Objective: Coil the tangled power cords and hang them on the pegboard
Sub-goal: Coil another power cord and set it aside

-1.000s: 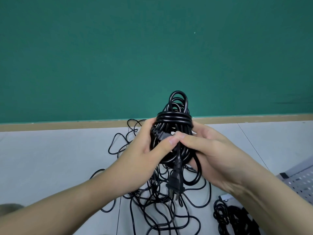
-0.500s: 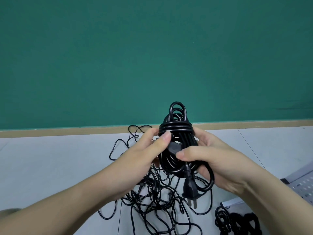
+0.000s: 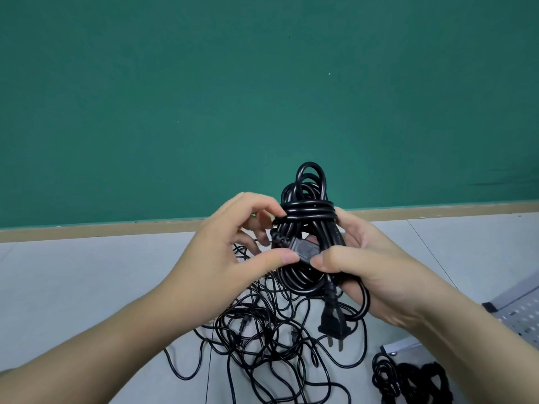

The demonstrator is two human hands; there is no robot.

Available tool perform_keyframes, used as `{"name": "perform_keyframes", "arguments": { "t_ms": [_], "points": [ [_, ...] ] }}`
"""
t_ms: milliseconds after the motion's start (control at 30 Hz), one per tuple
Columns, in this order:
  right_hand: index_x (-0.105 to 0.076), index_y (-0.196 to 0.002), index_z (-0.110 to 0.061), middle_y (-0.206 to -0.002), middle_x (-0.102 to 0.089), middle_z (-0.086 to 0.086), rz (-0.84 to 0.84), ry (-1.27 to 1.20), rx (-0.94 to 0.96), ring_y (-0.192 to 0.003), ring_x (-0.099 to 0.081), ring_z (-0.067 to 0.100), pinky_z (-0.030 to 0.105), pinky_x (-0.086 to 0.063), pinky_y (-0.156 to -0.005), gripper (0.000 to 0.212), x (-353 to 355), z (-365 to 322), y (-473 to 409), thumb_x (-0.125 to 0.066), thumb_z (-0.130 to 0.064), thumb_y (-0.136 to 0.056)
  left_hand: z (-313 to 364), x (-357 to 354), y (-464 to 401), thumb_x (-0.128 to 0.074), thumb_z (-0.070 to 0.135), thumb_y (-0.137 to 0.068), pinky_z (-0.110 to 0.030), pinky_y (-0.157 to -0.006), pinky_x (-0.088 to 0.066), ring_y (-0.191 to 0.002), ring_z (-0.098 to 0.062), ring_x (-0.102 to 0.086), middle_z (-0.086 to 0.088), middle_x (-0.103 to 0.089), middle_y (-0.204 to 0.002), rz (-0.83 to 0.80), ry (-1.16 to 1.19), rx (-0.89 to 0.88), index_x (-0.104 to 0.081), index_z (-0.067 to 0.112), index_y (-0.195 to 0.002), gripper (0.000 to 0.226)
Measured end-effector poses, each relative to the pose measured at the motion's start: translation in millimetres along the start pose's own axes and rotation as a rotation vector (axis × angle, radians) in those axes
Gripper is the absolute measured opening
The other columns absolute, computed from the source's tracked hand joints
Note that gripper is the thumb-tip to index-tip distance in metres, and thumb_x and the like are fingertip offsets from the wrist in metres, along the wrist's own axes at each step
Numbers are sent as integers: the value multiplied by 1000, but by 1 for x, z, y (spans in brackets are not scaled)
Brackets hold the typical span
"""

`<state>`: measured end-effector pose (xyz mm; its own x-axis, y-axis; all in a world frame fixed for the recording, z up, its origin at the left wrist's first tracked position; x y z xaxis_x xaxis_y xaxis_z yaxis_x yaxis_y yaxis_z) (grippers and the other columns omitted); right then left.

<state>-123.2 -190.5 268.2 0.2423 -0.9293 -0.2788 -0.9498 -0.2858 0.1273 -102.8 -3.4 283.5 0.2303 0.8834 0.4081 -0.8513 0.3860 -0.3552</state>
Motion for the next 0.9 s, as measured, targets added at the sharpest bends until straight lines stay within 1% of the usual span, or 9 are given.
{"name": "perform_keyframes", "arguments": {
  "t_ms": [133, 200, 333, 400, 467, 567, 767, 833, 900],
  "points": [
    [-60, -132, -12, -131, -63, 27, 18, 32, 41, -109, -67, 29, 43, -53, -101, 62, -2, 0, -2, -63, 5, -72, -7, -3, -3, -80, 48, -73, -24, -81, -54, -96, -19, -65, 6, -63, -103, 33, 80, 36, -62, 32, -98, 34],
    [-59, -132, -13, -130, -63, 25, 8, 61, 57, -109, -66, 26, 40, -54, -99, 62, -3, -1, -2, -63, 4, -73, -7, -2, -4, -80, 46, -74, -25, -82, -54, -99, -21, -63, 6, -62, -102, 32, 57, 1, -63, 30, -95, 31],
    [-58, -130, -16, -121, -65, 25, 29, 170, 99, -99, -65, 20, 33, -54, -88, 60, -5, 0, -2, -64, 2, -73, -9, -1, -8, -79, 50, -76, -42, -87, -50, -93, -23, -58, 4, -57, -98, -40, -38, -20, -58, 30, -93, 33],
    [-58, -130, -19, -119, -68, 20, 51, 186, 124, -98, -67, 20, 33, -55, -87, 61, -5, 2, -2, -66, 0, -72, -11, -1, -8, -76, 51, -77, -39, -84, -48, -87, -20, -55, 6, -58, -95, -46, -48, 1, -56, 32, -93, 32],
    [-58, -129, -26, -120, -70, 14, 54, 220, 152, -104, -69, 28, 39, -58, -92, 62, -4, 2, 1, -65, 0, -74, -14, -1, -8, -74, 54, -77, -36, -80, -46, -84, -18, -52, 7, -57, -91, -51, -73, 21, -55, 36, -94, 31],
    [-56, -133, -24, -127, -68, 14, 7, 213, 158, -121, -61, 40, 51, -50, -105, 64, -3, 1, 3, -60, 4, -76, -18, -3, -8, -72, 56, -77, -36, -79, -44, -83, -17, -50, 9, -56, -89, -38, -119, 6, -56, 37, -95, 31],
    [-50, -141, -15, -133, -68, 9, -66, 84, 125, -125, -65, 28, 41, -50, -109, 65, -1, -3, 7, -67, 4, -82, -12, -7, -16, -75, 50, -79, -40, -82, -45, -87, -19, -52, 7, -57, -93, -32, -105, -87, -55, 35, -97, 31],
    [-47, -145, -13, -138, -65, 13, -90, 23, 118, -130, -61, 32, 47, -48, -111, 66, -2, -3, 8, -67, 3, -84, -11, -8, -18, -76, 45, -79, -41, -92, -48, -97, -18, -57, 14, -58, -100, -48, -23, -70, -53, 44, -105, 35],
    [-46, -146, -13, -139, -64, 15, -93, 30, 121, -132, -60, 33, 50, -45, -114, 66, -1, -2, 8, -69, 0, -86, -13, -10, -20, -79, 40, -79, -42, -101, -50, -111, -21, -63, 12, -62, -112, -133, 85, 1, -43, 49, -132, 64]
  ]
}}
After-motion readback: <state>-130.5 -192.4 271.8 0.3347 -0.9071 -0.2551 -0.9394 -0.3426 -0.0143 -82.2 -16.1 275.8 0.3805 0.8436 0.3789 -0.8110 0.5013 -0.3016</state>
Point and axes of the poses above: each hand's wrist, its own y-axis away from the middle knuckle, its own x-axis out of the back of the hand, z = x × y, the point moved 4 cm from there along -y, towards the middle knuckle
